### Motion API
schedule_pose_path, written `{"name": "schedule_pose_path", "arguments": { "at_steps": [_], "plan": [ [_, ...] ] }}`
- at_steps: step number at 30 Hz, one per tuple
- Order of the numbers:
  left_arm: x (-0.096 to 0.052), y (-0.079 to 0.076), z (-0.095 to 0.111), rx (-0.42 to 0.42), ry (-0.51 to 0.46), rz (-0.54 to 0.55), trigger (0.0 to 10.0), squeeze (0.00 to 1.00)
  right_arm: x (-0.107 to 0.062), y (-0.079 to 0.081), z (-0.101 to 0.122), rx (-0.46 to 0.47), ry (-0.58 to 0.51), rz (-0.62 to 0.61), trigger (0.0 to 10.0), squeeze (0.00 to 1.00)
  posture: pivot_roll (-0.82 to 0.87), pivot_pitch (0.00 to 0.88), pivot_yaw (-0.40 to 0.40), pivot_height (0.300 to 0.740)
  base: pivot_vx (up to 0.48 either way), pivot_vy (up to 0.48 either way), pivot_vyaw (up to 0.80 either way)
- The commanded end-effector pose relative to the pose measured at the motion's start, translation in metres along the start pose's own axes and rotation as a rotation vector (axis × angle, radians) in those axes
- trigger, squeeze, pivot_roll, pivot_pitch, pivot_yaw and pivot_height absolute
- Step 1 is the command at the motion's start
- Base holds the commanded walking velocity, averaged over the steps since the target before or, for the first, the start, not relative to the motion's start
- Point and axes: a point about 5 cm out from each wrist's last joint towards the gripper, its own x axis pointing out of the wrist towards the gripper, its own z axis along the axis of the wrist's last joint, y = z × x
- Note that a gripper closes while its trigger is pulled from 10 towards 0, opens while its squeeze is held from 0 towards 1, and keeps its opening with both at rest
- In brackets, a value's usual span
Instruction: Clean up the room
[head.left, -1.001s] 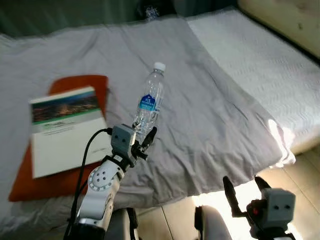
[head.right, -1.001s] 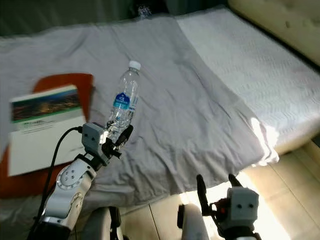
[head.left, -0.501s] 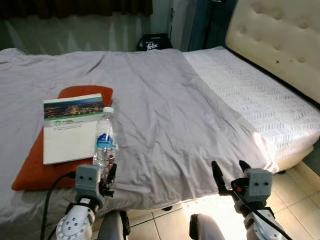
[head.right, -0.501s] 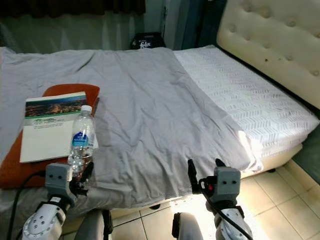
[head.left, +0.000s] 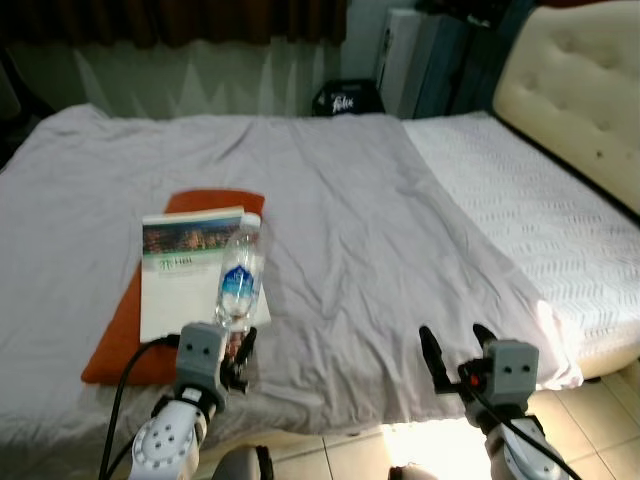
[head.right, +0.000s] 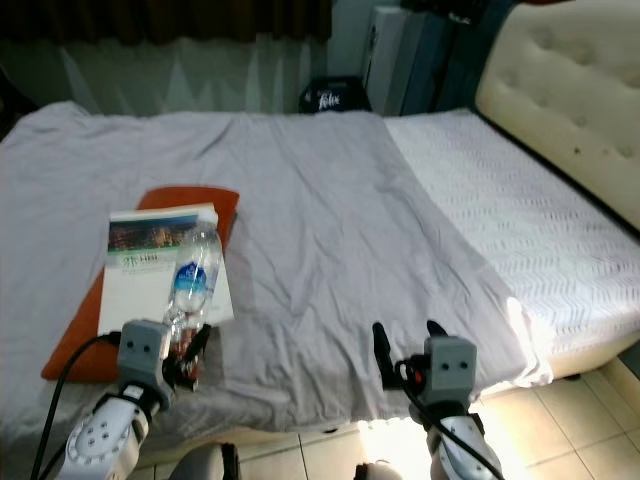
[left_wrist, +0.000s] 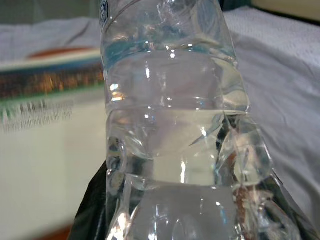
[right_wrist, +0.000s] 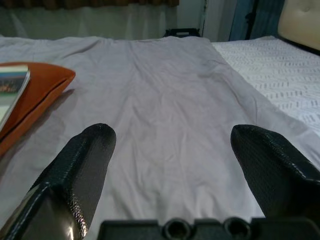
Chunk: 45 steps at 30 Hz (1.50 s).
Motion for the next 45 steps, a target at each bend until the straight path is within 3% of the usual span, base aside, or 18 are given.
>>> {"name": "schedule_pose_path", "arguments": {
  "at_steps": [1,10,23,26,35,45],
  "plan": [
    [0.005,-0.004,0.004,0.001,-0.017,-0.023,10.0,0.00,-0.001,-0.006,-0.001,-0.010,0.005,-0.013,10.0,0.00,0.01,0.000,-0.011,0.725,0.000,0.000,0.00],
    [0.008,-0.008,0.003,0.055,-0.012,-0.060,10.0,0.00,-0.004,-0.007,-0.007,-0.009,0.017,-0.011,10.0,0.00,0.01,0.000,-0.003,0.740,0.000,0.000,0.00],
    [0.009,-0.014,0.003,0.038,-0.021,-0.104,10.0,0.00,-0.002,-0.005,-0.011,-0.030,0.033,0.017,10.0,0.00,0.01,0.000,-0.003,0.740,0.000,-0.164,0.00],
    [0.011,-0.015,0.001,0.061,-0.018,-0.128,10.0,0.00,-0.001,-0.006,-0.012,-0.037,0.037,0.018,10.0,0.00,0.01,0.000,-0.004,0.740,0.000,0.000,-0.80],
    [0.016,-0.010,-0.001,-0.004,0.001,-0.140,10.0,0.00,0.001,-0.008,-0.011,-0.045,0.037,0.014,10.0,0.00,0.00,0.000,-0.006,0.740,0.000,0.158,-0.80],
    [0.018,-0.010,-0.002,0.024,-0.005,-0.143,10.0,0.00,-0.002,-0.012,-0.016,-0.045,0.049,0.005,10.0,0.00,0.00,0.000,-0.004,0.740,0.000,0.048,-0.80]
  ]
}}
